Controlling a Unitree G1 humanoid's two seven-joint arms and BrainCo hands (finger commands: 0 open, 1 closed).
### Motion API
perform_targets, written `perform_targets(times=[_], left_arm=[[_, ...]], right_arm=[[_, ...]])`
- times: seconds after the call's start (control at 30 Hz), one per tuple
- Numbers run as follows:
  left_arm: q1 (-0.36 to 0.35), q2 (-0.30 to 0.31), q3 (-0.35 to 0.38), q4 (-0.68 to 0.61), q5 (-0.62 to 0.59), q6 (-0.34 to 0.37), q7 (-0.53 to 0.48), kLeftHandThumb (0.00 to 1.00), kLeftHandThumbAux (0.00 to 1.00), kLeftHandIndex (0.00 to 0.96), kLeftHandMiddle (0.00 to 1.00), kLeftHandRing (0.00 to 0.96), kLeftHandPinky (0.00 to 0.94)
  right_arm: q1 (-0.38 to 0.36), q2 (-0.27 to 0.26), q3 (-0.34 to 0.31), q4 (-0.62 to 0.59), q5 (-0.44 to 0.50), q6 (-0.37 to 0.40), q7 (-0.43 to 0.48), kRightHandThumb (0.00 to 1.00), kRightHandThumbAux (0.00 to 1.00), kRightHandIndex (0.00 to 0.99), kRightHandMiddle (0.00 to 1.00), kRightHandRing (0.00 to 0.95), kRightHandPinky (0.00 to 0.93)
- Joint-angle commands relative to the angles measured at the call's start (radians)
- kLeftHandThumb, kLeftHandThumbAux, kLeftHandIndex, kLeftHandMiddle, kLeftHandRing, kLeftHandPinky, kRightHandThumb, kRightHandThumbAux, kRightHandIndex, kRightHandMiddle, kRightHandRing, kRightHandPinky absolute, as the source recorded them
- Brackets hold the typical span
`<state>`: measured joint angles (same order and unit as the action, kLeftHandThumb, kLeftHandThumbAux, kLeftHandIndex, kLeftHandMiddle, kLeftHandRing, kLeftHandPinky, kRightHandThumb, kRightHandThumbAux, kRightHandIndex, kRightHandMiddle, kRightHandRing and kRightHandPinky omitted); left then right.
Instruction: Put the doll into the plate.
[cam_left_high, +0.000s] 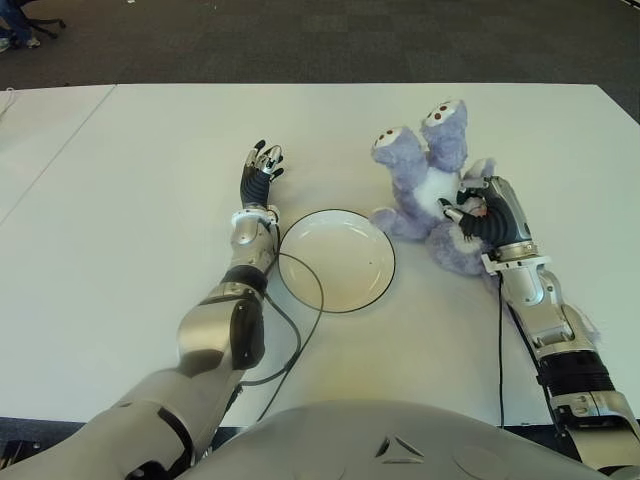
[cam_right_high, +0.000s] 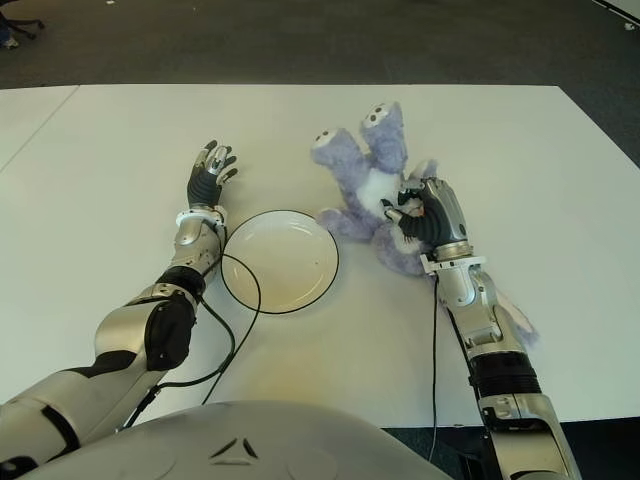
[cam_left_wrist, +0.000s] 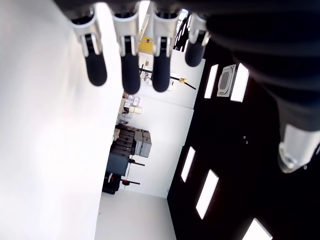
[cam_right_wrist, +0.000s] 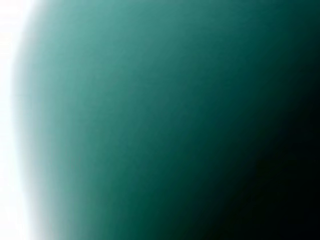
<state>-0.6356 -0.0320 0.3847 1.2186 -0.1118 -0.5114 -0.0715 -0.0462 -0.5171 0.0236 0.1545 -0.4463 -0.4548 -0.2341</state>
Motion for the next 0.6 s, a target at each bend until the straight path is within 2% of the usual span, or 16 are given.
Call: perform_targets(times=[0.03, 0.37, 0.6], left_arm=[[0.212, -0.013, 0.034, 0.12, -0.034, 0.092, -0.02, 0.0, 0.52, 0.129, 0.22, 0.218, 0.201], [0.211, -0.01, 0.026, 0.122, -0.028, 0.101, -0.011, 0.0, 0.513, 0.13, 0.211, 0.208, 0.191], [0.21, -0.011, 0.027, 0.123, -0.029, 0.104, -0.008, 0.0, 0.537, 0.129, 0.22, 0.217, 0.195]], right_arm=[[0.005, 0.007, -0.029, -0.03, 0.022, 0.009, 0.021, 0.448, 0.716, 0.788, 0.885, 0.885, 0.865], [-0.007, 0.011, -0.052, -0.05, 0.035, 0.028, 0.043, 0.425, 0.728, 0.791, 0.885, 0.884, 0.865], [-0.053, 0.003, -0.075, -0.076, 0.019, 0.034, 0.038, 0.433, 0.729, 0.791, 0.887, 0.885, 0.87]])
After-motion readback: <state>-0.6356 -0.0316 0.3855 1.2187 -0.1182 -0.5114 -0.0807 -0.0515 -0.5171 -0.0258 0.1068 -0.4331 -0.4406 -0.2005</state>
